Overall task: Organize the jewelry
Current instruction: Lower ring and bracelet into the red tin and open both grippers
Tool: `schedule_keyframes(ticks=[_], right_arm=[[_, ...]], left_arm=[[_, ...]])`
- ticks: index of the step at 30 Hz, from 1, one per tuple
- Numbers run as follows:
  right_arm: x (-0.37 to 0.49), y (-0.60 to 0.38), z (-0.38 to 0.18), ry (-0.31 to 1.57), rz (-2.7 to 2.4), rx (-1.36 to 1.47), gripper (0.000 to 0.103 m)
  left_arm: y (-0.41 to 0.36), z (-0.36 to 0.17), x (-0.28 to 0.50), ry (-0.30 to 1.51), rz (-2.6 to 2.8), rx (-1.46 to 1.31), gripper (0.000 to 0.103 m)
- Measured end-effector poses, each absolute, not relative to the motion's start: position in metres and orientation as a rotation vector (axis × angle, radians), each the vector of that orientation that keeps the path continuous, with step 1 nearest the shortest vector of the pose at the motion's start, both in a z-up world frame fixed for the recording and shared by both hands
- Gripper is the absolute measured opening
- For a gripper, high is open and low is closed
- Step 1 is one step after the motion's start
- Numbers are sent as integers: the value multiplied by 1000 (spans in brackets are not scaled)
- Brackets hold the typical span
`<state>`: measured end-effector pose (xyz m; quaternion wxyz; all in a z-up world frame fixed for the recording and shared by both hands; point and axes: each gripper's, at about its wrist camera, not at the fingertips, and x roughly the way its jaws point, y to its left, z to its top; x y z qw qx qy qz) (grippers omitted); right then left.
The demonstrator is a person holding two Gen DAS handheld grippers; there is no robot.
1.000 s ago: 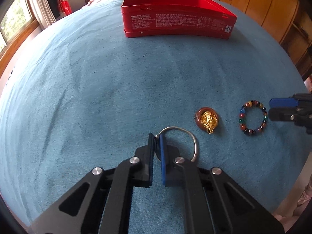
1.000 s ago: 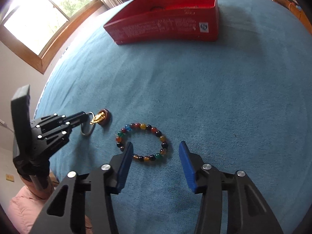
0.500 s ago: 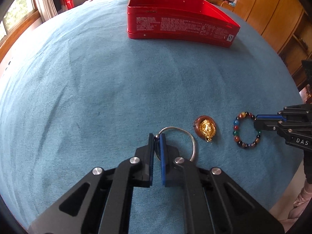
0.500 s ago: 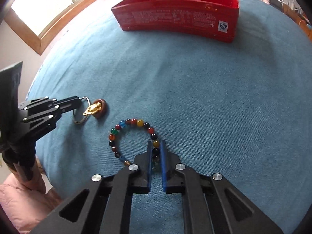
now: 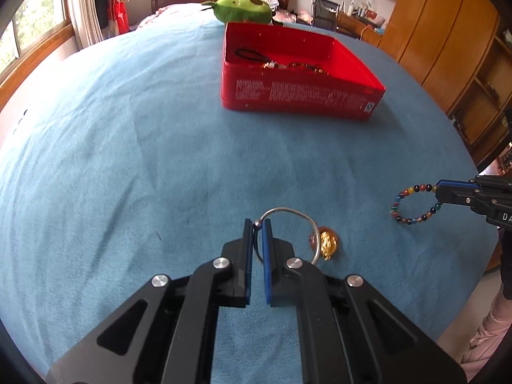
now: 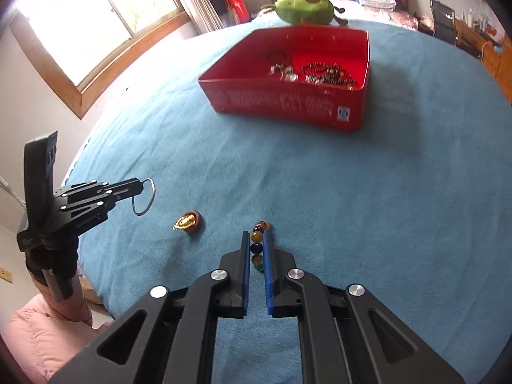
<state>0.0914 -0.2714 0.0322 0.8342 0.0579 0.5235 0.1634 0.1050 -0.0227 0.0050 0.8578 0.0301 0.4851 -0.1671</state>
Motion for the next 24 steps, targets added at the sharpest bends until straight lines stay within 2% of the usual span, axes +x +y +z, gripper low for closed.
schedule_keyframes(ticks=[16,24], right_arm=[[125,-278,62,1087,311,103,7],[161,-280,95,1059,295,76,7]], left_arm=[[-42,44,146,977,-378,89,4],[-67,77,185,944,-413,112,4]])
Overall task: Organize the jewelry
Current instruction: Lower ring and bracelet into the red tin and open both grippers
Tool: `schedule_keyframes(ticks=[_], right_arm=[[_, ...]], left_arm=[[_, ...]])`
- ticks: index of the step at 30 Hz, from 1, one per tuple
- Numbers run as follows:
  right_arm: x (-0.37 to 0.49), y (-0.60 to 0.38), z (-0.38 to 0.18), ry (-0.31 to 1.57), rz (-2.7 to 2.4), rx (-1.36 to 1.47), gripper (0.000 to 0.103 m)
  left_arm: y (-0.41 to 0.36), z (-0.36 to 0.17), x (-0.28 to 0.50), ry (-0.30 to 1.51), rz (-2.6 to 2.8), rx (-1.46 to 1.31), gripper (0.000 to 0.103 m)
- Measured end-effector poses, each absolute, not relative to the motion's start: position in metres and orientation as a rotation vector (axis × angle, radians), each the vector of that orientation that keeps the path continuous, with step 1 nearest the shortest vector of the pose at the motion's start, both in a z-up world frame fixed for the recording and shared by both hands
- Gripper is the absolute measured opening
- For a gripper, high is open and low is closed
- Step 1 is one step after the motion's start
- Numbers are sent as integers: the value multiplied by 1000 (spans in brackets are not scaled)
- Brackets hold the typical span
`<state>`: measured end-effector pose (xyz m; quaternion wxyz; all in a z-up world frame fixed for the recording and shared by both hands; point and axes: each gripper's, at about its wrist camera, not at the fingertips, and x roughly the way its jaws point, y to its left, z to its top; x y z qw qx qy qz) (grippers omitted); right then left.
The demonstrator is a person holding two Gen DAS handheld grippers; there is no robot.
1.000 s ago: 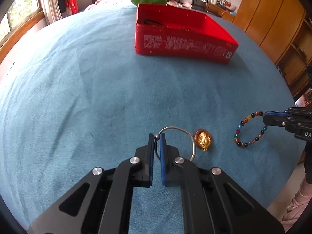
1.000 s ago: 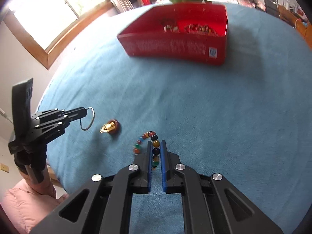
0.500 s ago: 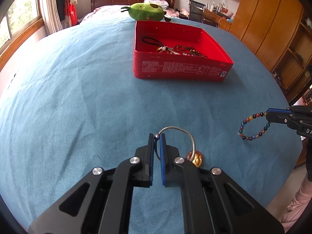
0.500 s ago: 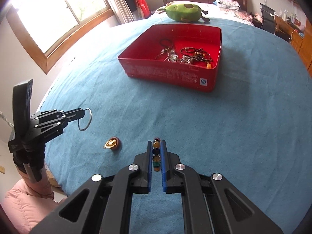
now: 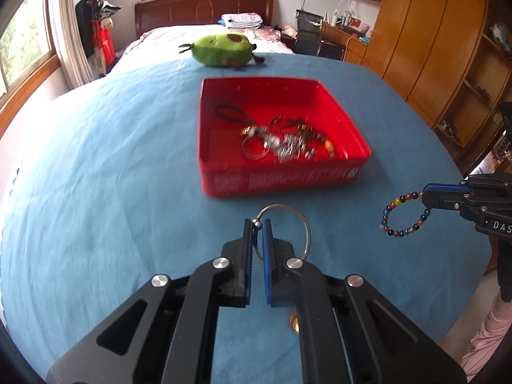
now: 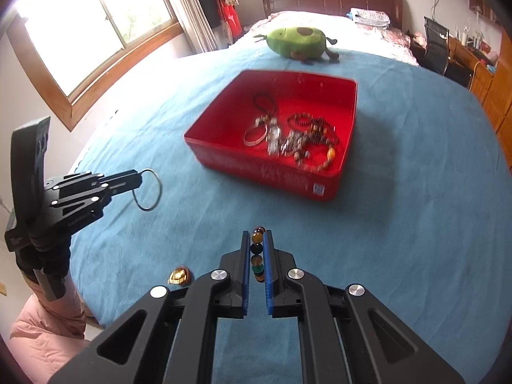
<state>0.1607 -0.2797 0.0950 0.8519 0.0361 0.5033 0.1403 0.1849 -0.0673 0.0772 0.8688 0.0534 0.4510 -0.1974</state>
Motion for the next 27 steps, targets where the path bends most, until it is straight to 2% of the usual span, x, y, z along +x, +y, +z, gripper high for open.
schedule_keyframes(ticks=[7,11,22,27], right_arm=[[220,-282,125,1020,277,79,7],[260,-280,125,1010,276,96,7],[356,-279,54,1098,266,151,7],[368,-286,30,1139,259,160,8]], left_arm=[[-96,100,246,923,-424,100,4],[-111,91,286,939,-408,97,4],[-128,14,377,1076,-377,46,4],[-129,5,390,1088,-365,50,6]])
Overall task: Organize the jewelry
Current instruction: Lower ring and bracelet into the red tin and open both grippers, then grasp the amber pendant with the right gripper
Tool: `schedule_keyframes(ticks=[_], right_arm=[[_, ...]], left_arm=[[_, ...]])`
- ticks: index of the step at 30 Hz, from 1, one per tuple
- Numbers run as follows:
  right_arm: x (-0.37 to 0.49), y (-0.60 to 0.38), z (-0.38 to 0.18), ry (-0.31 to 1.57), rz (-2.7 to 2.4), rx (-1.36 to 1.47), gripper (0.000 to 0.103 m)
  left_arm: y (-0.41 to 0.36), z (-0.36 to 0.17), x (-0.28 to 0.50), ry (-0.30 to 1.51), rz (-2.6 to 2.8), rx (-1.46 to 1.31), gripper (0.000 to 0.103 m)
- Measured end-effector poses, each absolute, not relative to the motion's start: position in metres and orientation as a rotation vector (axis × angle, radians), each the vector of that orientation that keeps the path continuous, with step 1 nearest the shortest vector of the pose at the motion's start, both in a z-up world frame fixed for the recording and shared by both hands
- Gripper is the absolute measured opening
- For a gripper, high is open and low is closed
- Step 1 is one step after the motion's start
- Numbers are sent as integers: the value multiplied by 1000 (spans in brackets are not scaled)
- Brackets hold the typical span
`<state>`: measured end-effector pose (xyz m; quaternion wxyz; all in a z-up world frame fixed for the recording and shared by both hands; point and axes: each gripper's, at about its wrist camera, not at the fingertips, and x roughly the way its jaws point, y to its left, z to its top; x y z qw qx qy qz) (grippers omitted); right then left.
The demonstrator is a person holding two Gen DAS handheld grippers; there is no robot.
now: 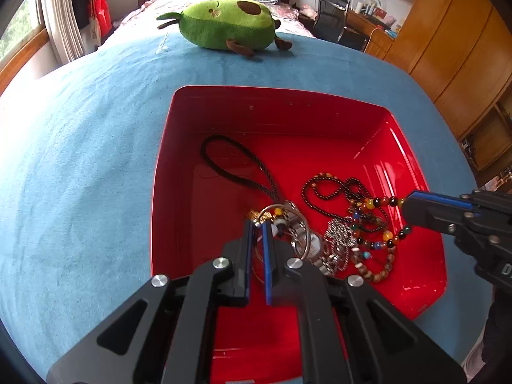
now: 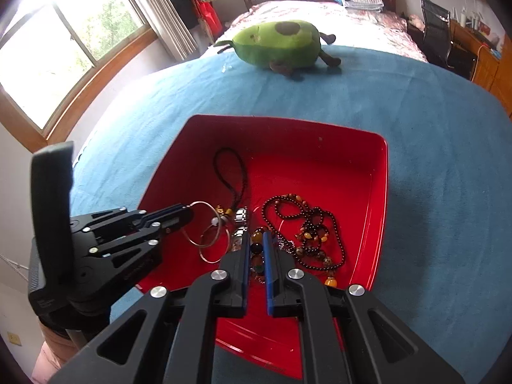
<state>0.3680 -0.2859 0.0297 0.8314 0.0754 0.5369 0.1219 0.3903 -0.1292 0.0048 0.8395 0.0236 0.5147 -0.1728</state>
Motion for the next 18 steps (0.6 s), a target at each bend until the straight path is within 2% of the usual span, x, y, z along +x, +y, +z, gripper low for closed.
schedule_keyframes(ticks=[1,2,3,4,12,14,18], right_arm=[[369,-287,28,1141,253,158,12],[369,-289,27,1139,242,159,20],[367,-292,28,1127,225,148,23],[365,-292,31,1117,216,139,23],[276,-308,112,907,258,136,23],[249,-308,115,901,272,140,25],[196,-300,90,958,308,155,25]], left_arm=[[-129,4,392,1090,-362,52,7],[-129,5,393,1089,-362,52,12],[-129,7,393,1088,-365,52,17],[-127,10,392,1078,-365,50,24],[-88,85,322,919,-372,25,26],[-74,96,291,890,-358,33,33],[-53,85,241,909,-329,57,33]])
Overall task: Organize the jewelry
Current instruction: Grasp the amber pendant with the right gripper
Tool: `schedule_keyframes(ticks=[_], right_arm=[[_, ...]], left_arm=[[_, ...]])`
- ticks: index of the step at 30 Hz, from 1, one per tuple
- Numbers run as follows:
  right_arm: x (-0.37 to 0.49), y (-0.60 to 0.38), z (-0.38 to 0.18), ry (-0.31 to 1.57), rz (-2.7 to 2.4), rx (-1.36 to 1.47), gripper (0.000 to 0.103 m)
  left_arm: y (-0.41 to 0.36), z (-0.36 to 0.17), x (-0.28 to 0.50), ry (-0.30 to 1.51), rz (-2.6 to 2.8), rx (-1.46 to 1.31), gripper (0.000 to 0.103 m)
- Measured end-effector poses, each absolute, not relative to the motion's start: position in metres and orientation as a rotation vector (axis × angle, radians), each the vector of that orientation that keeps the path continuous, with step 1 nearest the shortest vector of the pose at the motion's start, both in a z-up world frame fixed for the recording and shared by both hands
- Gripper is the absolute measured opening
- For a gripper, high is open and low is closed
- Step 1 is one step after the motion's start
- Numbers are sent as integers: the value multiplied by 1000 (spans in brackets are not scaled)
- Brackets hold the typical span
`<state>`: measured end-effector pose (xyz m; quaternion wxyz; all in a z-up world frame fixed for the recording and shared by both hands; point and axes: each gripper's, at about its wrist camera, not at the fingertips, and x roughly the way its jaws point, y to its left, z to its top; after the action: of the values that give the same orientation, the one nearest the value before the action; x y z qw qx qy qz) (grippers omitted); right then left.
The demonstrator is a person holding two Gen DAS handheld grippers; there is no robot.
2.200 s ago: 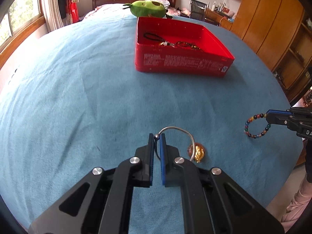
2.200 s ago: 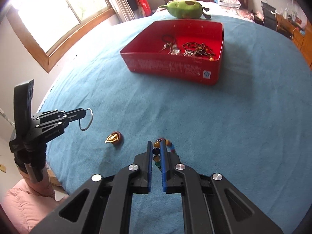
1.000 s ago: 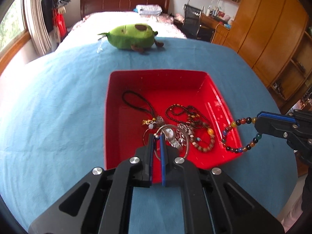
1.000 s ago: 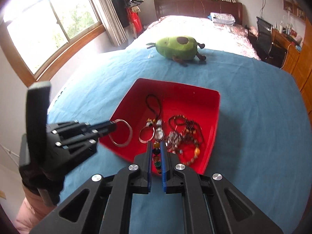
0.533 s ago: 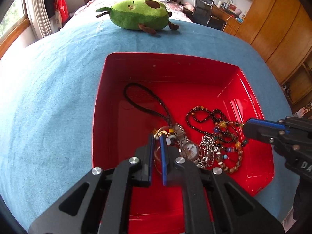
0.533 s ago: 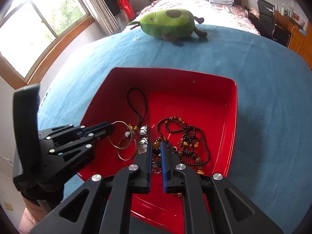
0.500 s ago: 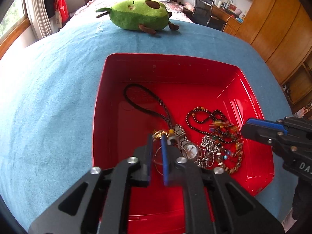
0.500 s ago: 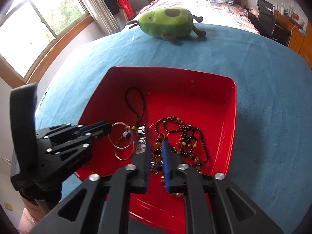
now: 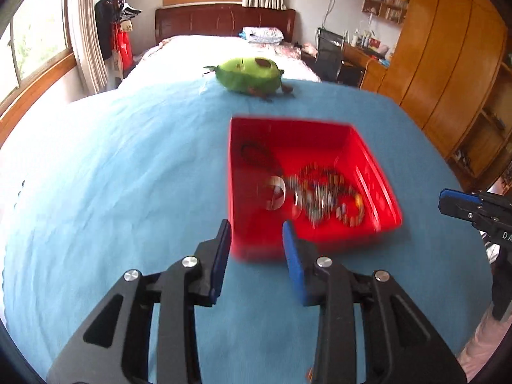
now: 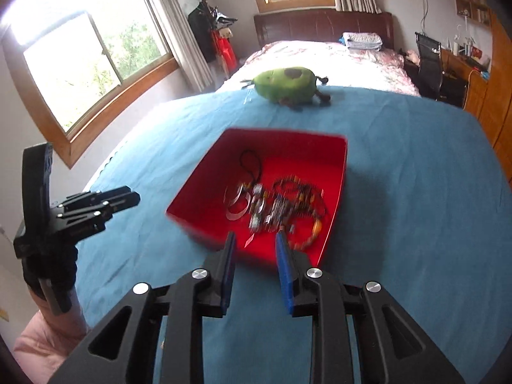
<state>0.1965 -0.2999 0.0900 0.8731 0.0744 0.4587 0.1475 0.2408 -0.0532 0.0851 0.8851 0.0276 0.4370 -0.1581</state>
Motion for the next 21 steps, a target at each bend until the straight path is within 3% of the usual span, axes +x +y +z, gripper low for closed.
schedule_keyframes(ticks=[8,21], right_arm=[[132,-265,23,1088,397,215,25],[98,-244,-11,1135,432,254,26]], left_arm=[[-43,20,158,1017,-373,122,32],[-67,-35,112,1105,-444,128,32]])
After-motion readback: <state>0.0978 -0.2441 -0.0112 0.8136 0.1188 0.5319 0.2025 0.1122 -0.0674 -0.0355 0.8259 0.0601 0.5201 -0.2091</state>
